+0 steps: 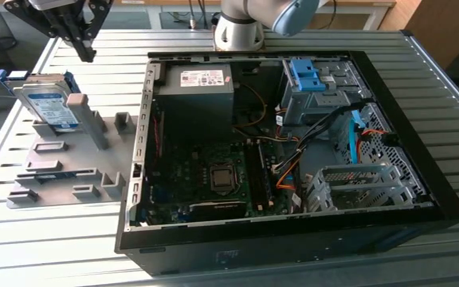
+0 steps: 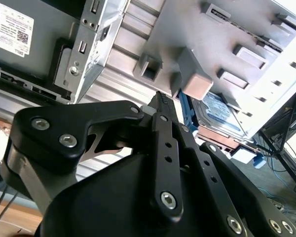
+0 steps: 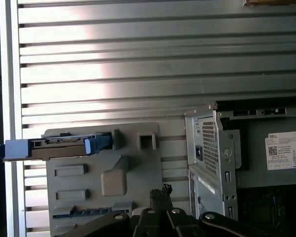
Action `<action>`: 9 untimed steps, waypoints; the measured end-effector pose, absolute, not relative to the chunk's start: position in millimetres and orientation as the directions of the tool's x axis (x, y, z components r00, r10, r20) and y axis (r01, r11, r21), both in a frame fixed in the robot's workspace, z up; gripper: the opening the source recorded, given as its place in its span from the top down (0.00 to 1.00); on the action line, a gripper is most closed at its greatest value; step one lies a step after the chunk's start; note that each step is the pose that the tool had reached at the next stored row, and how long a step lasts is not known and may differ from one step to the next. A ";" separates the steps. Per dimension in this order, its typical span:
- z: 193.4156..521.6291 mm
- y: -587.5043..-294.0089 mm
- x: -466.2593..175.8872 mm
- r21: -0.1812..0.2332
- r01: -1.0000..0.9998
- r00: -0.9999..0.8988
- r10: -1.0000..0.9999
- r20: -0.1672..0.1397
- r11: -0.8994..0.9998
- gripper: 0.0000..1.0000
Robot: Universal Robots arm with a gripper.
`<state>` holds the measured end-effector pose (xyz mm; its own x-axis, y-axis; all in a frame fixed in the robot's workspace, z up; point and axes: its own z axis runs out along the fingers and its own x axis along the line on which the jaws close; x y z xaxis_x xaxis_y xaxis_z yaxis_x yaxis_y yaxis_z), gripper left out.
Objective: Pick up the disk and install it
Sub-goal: 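Reach for the disk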
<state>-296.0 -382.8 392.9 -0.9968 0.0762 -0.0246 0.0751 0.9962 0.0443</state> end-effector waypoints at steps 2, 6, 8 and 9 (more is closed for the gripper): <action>392.8 -382.6 -301.0 0.044 0.075 -0.997 0.076 -0.024 0.996 0.89; 392.7 -382.4 -310.8 0.044 0.075 -0.997 0.076 -0.025 0.996 0.89; 392.6 -382.2 -315.4 0.044 0.075 -0.997 0.076 -0.025 0.996 0.89; 392.5 -382.2 -318.0 0.044 0.075 -0.997 0.076 -0.025 0.996 0.89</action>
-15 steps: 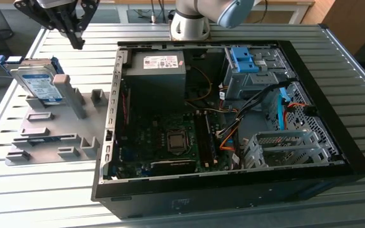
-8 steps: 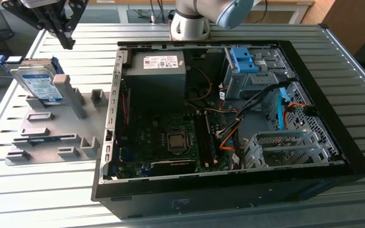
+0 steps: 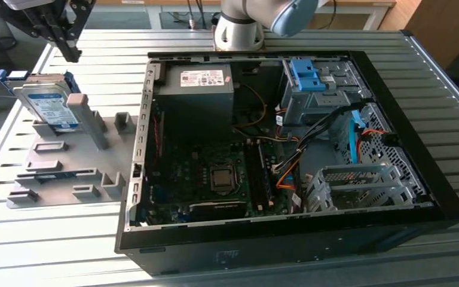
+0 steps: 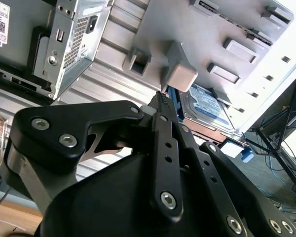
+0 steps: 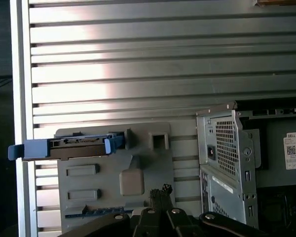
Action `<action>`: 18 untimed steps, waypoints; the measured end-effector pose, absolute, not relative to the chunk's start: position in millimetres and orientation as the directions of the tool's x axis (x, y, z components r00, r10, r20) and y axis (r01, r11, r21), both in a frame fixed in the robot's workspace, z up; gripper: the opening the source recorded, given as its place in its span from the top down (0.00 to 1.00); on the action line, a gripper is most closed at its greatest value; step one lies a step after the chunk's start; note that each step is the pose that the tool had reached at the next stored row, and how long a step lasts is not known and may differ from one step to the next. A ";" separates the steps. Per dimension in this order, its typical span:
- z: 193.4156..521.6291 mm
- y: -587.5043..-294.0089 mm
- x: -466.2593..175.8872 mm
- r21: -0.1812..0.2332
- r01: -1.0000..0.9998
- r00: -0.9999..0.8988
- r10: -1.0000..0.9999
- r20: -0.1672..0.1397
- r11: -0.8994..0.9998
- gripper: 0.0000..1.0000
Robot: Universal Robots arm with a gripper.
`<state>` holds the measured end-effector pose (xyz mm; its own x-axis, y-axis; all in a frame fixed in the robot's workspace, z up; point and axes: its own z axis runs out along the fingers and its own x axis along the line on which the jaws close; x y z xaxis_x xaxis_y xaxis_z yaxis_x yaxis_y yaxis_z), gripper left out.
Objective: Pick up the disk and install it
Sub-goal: 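Reach for the disk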
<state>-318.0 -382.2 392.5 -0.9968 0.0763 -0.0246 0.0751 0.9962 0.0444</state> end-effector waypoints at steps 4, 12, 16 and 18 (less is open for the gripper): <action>392.3 -382.1 -328.4 0.044 0.075 -0.997 0.076 -0.025 0.996 0.89; 391.4 -382.1 -348.6 0.044 0.075 -0.997 0.076 -0.025 0.996 0.89; 390.8 -382.1 -359.0 0.044 0.075 -0.997 0.076 -0.025 0.996 0.89; 390.5 -382.0 -363.9 0.044 0.075 -0.997 0.077 -0.025 0.996 0.89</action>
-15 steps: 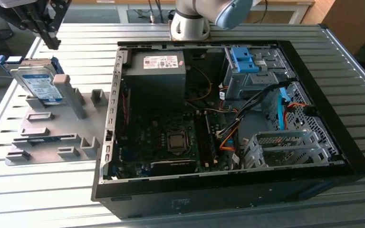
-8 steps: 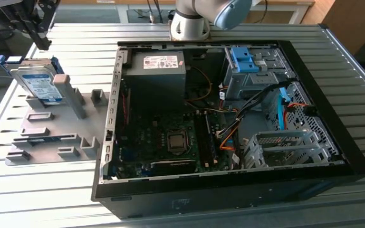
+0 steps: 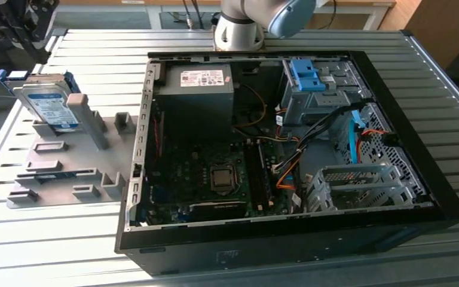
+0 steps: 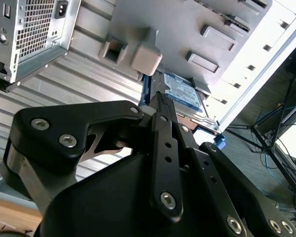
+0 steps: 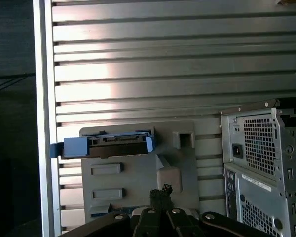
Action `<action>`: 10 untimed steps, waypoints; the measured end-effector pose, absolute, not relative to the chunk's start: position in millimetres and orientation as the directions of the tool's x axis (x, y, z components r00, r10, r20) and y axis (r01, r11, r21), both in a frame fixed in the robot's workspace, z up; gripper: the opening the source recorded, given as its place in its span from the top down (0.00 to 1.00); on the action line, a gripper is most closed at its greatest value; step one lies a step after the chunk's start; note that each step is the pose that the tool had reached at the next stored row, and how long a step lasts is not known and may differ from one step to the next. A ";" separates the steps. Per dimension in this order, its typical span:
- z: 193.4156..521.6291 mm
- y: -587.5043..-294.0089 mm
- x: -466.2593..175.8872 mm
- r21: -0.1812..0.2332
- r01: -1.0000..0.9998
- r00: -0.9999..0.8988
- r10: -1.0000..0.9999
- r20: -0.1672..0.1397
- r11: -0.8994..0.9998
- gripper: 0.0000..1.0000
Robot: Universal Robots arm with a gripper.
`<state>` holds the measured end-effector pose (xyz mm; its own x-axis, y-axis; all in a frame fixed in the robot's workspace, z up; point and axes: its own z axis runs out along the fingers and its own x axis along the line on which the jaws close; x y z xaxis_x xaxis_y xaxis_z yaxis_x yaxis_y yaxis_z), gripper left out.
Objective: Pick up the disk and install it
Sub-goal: 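Reach for the disk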
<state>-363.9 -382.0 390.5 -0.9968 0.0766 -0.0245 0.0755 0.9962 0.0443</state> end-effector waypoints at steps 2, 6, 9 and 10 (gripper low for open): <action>390.0 -381.9 -368.5 0.044 0.076 -0.997 0.077 -0.025 0.996 0.89; 389.3 -381.3 -375.8 0.044 0.076 -0.997 0.077 -0.025 0.996 0.89; 389.0 -378.7 -380.7 0.044 0.077 -0.997 0.078 -0.024 0.996 0.89; 388.8 -377.7 -382.4 0.044 0.077 -0.997 0.078 -0.025 0.996 0.89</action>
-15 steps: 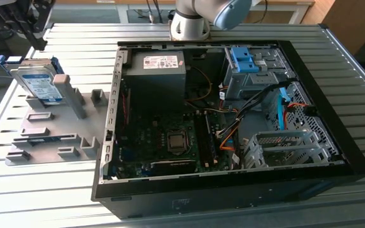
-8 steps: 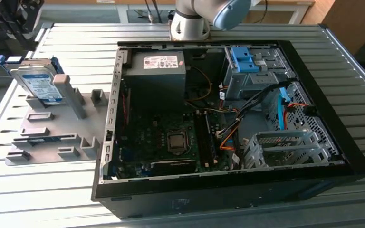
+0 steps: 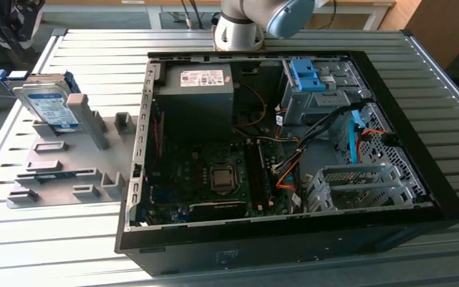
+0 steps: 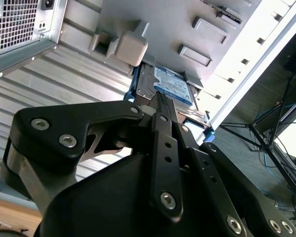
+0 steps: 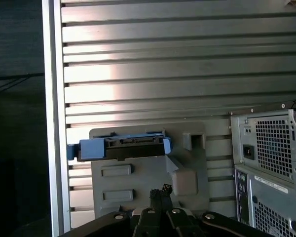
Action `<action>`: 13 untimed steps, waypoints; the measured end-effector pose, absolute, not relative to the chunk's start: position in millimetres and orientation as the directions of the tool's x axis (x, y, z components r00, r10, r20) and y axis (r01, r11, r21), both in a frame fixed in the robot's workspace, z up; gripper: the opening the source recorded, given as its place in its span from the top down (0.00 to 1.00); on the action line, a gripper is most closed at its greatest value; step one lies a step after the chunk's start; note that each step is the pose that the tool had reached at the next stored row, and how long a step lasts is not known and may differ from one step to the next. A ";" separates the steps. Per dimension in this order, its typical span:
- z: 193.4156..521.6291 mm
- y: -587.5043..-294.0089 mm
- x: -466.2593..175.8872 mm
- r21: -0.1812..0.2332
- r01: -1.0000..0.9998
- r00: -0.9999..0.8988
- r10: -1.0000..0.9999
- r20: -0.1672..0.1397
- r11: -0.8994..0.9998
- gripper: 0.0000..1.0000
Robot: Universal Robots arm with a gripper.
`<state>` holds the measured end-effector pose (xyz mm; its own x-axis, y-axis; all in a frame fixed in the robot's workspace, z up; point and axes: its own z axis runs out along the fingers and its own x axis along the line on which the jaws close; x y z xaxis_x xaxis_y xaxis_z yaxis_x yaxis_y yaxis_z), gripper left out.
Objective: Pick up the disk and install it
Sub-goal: 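Reach for the disk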
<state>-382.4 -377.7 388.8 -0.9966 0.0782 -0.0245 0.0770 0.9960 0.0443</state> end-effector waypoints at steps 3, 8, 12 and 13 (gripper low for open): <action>388.3 -374.9 -387.9 0.044 0.078 -0.997 0.079 -0.025 0.996 0.89; 387.4 -372.5 -398.7 0.044 0.080 -0.996 0.081 -0.025 0.996 0.89; 386.3 -370.0 -405.1 0.044 0.081 -0.996 0.082 -0.025 0.996 0.89; 386.0 -369.4 -406.6 0.044 0.082 -0.996 0.083 -0.025 0.996 0.89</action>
<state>-406.6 -369.4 386.0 -0.9963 0.0828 -0.0245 0.0816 0.9957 0.0443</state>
